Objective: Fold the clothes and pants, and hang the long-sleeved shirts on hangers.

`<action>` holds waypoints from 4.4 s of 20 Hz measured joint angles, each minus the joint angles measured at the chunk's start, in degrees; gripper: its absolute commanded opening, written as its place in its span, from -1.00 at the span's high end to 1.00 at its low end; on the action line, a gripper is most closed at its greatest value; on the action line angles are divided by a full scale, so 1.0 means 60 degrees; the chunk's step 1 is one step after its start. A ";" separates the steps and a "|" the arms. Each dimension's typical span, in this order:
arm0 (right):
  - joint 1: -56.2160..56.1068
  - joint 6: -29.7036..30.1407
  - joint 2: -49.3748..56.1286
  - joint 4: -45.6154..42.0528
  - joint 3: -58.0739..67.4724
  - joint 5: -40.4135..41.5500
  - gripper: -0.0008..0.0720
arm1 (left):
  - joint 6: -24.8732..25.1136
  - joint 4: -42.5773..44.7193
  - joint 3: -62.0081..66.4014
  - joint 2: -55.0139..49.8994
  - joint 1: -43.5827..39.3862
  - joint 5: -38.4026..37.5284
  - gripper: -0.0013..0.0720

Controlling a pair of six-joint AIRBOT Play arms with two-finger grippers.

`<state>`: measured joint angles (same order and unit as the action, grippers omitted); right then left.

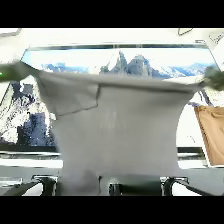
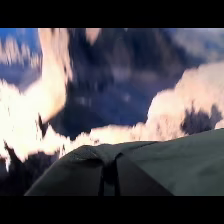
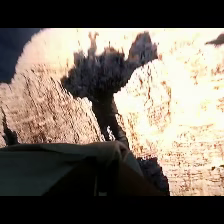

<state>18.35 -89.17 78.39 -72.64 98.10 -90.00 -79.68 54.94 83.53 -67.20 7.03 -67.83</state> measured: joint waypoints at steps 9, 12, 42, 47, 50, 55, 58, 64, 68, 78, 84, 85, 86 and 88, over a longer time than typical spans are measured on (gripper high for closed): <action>-0.1545 -0.0707 0.3082 -0.0433 -0.1064 0.5504 0.85 | 0.0280 -0.0871 -0.1169 -0.3748 -0.0568 0.3479 0.87; -0.1508 -0.1417 0.3355 -0.0623 -0.1089 0.7144 0.85 | 0.0448 -0.0980 -0.0769 -0.4379 -0.0783 0.4623 0.87; -0.0583 -0.0780 0.3472 -0.0776 -0.2342 0.0674 0.85 | -0.0579 0.0943 -0.0776 -0.5151 -0.0160 -0.2364 0.87; -0.0583 -0.0827 0.3508 -0.0710 -0.2495 0.0754 0.48 | -0.0721 0.0958 -0.0805 -0.5304 -0.0175 -0.2422 0.74; -0.0561 -0.0903 0.3508 -0.0532 -0.2448 0.0718 -0.37 | -0.0729 0.0991 -0.0750 -0.5308 -0.0131 -0.2484 -0.49; 0.0273 -0.0637 0.3104 -0.0361 -0.1625 -0.0477 -0.44 | -0.0729 0.1013 -0.0175 -0.4834 0.0535 -0.3242 -0.63; 0.0969 -0.0637 0.2510 -0.0568 -0.1800 -0.0962 -0.44 | -0.0608 0.1202 -0.0809 -0.4095 0.0962 -0.3548 -0.63; 0.1366 -0.0379 0.1351 -0.0951 -0.4040 -0.0900 -0.44 | 0.0510 0.1322 -0.5763 -0.1807 0.1209 -0.2565 -0.62; 0.1417 -0.0280 0.1082 -0.0991 -0.4827 -0.0831 -0.44 | 0.1279 0.0506 -0.7985 -0.0940 0.1209 -0.1647 -0.61; 0.1428 -0.0058 0.0761 -0.1111 -0.5359 -0.1016 -0.45 | 0.1366 -0.0313 -0.9100 -0.0696 0.0222 -0.0452 0.87; 0.1428 0.0368 0.0011 -0.1351 -0.7723 0.0273 -0.56 | 0.1392 -0.0324 -0.9129 -0.0645 0.0102 -0.0586 0.87; 0.1428 0.0455 -0.0033 -0.1242 -0.8025 0.0532 -0.56 | 0.1395 -0.0324 -0.9129 -0.0637 0.0098 -0.0590 0.87; 0.1428 0.0546 -0.0066 -0.1129 -0.8306 0.0780 -0.54 | 0.1402 -0.0331 -0.9129 -0.0637 0.0095 -0.0594 0.87; 0.1428 0.0714 -0.0102 -0.0790 -0.8725 0.1158 -0.49 | 0.1432 -0.0335 -0.9129 -0.0637 0.0095 -0.0597 0.87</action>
<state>26.92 -84.88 77.78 -77.38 45.76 -83.05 -71.09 52.93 28.75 -71.02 7.60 -71.42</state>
